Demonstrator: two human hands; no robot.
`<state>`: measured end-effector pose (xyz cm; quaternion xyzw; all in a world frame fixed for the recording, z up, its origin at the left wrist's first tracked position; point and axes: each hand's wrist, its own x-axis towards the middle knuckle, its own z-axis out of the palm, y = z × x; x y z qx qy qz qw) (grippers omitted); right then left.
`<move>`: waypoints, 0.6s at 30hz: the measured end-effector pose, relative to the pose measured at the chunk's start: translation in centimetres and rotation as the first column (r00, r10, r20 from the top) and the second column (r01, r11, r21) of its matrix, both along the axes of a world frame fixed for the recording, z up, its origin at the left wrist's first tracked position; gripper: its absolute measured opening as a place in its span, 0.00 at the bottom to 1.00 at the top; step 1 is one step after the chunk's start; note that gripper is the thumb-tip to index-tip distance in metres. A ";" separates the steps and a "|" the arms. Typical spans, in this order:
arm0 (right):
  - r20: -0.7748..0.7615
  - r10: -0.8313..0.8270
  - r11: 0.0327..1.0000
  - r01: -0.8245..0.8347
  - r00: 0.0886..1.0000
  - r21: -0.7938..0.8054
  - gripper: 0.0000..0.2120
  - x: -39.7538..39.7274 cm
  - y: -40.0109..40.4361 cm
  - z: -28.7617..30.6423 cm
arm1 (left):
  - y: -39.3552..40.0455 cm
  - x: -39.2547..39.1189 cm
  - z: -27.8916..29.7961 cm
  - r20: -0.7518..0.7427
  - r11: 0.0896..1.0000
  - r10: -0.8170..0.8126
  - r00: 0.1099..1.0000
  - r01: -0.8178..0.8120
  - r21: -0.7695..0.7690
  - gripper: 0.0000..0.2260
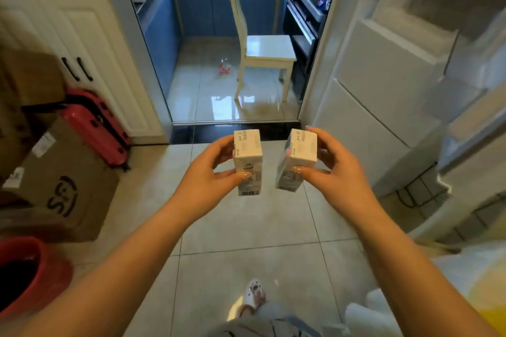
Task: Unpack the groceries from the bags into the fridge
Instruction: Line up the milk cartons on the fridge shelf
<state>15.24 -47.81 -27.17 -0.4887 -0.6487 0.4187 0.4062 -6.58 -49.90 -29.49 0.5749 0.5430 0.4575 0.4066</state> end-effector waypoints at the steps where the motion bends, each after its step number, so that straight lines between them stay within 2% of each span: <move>1: 0.002 -0.009 1.000 0.009 1.000 0.012 0.29 0.1 2.5 0.4 | 2.6 0.2 0.5 0.004 1.000 -0.004 1.000 0.004 0.005 0.26; 8: -0.102 -0.141 0.989 0.144 0.985 0.021 0.34 1.2 17.0 1.8 | 18.7 2.3 2.9 0.002 0.998 -0.061 0.998 0.061 0.025 0.25; 12: -0.122 -0.244 0.967 0.251 0.962 0.039 0.29 3.0 24.4 1.9 | 28.4 4.1 2.9 0.008 0.987 -0.154 0.988 0.153 0.042 0.25; 18: -0.105 -0.434 0.892 0.443 0.895 0.093 0.27 6.3 36.4 2.7 | 45.2 8.3 4.4 -0.113 0.924 -0.344 0.932 0.358 0.135 0.27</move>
